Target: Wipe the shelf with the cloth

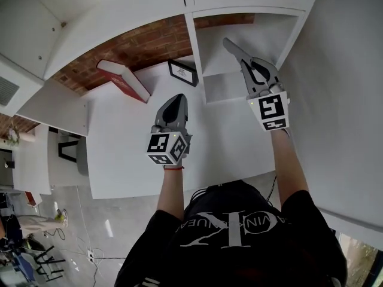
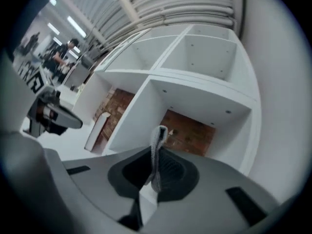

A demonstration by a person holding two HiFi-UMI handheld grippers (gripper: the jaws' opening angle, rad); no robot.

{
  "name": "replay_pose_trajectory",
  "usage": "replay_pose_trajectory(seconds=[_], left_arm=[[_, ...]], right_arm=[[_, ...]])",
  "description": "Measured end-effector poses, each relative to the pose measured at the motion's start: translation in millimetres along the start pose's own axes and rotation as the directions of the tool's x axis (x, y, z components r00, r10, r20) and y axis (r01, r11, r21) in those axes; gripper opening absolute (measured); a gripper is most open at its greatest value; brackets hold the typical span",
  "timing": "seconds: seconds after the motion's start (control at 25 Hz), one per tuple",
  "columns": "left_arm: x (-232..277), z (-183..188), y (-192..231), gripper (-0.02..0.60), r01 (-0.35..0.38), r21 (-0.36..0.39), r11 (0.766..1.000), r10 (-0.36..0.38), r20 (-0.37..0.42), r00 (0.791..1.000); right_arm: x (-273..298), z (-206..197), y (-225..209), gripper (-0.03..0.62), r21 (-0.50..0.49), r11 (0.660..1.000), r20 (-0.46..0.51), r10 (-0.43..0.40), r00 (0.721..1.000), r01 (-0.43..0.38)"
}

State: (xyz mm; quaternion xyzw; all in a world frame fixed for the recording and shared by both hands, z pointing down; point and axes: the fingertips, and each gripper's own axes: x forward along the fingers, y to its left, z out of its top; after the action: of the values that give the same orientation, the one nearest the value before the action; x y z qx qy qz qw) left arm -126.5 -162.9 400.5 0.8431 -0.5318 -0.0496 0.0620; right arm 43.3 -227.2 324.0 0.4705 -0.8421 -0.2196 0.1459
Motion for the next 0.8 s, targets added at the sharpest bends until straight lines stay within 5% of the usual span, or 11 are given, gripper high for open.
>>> replay_pose_trajectory(seconds=[0.12, 0.2, 0.28, 0.36, 0.52, 0.6, 0.68, 0.8], left_arm=[[6.6, 0.8, 2.9, 0.009, 0.006, -0.009, 1.000, -0.006, -0.002, 1.000], [11.2, 0.2, 3.2, 0.009, 0.010, -0.011, 1.000, -0.010, -0.006, 1.000], [14.3, -0.8, 4.5, 0.009, 0.008, -0.016, 1.000, -0.009, -0.010, 1.000], [17.8, 0.1, 7.9, 0.009, 0.003, -0.025, 1.000, -0.004, -0.009, 1.000], [27.0, 0.2, 15.3, 0.009, -0.008, -0.043, 0.999, 0.008, -0.005, 1.000], [29.6, -1.8, 16.1, 0.009, -0.014, -0.054, 0.998, 0.014, -0.007, 1.000], [30.6, -3.3, 14.9, 0.009, -0.017, -0.064, 0.998, 0.016, -0.008, 1.000], [33.0, -3.9, 13.6, 0.009, -0.015, -0.066, 0.998, 0.014, -0.013, 1.000]], right_arm=[[31.1, -8.4, 12.8, 0.021, -0.252, 0.965, -0.108, 0.044, 0.993, -0.070], [45.2, -20.4, 32.6, 0.021, -0.297, 0.935, -0.187, 0.142, 0.972, -0.194], [48.0, -27.8, 54.7, 0.055, -0.217, 0.919, -0.229, 0.280, 0.932, -0.330], [44.1, -29.3, 71.4, 0.168, -0.095, 0.897, -0.227, 0.402, 0.887, -0.431], [38.4, -32.0, 87.0, 0.238, 0.116, 0.833, -0.171, 0.553, 0.815, -0.541], [42.6, -31.8, 82.1, 0.228, 0.121, 0.837, -0.168, 0.547, 0.820, -0.534], [49.7, -29.4, 71.1, 0.117, 0.074, 0.871, -0.187, 0.491, 0.851, -0.487], [66.7, -19.7, 49.7, 0.057, 0.017, 0.918, -0.208, 0.391, 0.897, -0.397]])
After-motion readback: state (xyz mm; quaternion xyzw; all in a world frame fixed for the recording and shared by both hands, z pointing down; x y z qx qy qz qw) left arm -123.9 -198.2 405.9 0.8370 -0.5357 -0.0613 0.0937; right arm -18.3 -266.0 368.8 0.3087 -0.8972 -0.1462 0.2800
